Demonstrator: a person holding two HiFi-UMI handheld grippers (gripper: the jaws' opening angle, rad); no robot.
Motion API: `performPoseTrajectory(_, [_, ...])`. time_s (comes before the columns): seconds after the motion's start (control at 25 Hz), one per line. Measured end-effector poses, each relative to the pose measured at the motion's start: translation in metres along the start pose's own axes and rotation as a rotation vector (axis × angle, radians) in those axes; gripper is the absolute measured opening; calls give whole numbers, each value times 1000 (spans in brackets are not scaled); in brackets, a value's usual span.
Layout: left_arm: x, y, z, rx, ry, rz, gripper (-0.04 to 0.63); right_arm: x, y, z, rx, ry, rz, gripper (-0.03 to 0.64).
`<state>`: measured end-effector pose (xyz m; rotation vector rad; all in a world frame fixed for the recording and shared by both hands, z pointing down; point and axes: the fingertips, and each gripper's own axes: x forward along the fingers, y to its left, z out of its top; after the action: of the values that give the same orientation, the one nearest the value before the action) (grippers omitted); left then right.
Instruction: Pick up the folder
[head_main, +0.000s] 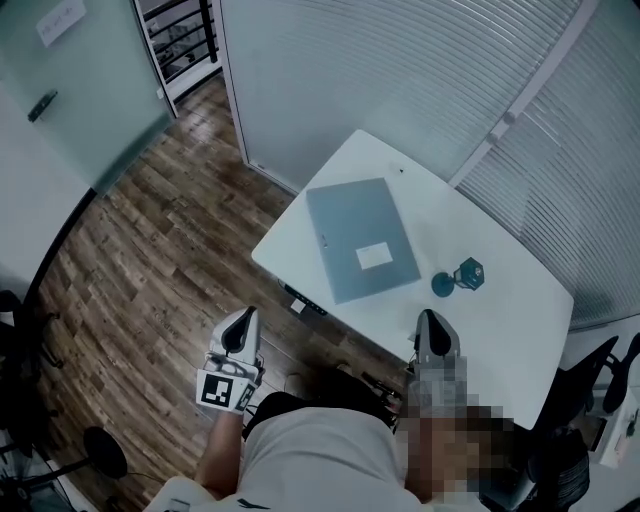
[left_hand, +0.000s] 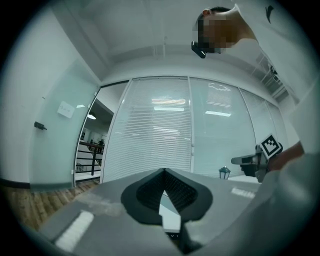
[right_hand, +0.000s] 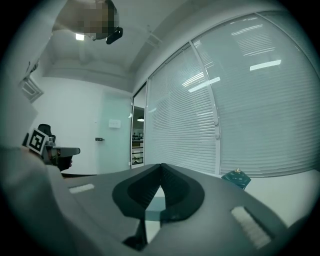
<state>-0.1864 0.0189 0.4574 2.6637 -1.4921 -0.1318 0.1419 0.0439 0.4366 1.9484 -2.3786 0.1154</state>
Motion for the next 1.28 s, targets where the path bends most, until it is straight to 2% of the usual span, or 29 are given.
performPoseTrajectory(0.28, [36, 8, -2, 19, 11, 54, 0, 35, -24, -1, -47, 26, 42, 0])
performPoseTrajectory(0.72, [83, -20, 1, 36, 20, 128, 0, 74, -59, -5, -28, 45, 173, 0])
performPoseTrajectory(0.92, [95, -25, 3, 65, 57, 113, 0, 86, -69, -6, -5, 47, 182, 0])
performPoseTrajectory(1.28, [118, -11, -3, 64, 56, 75, 0, 102, -74, -23, 4, 68, 139, 0])
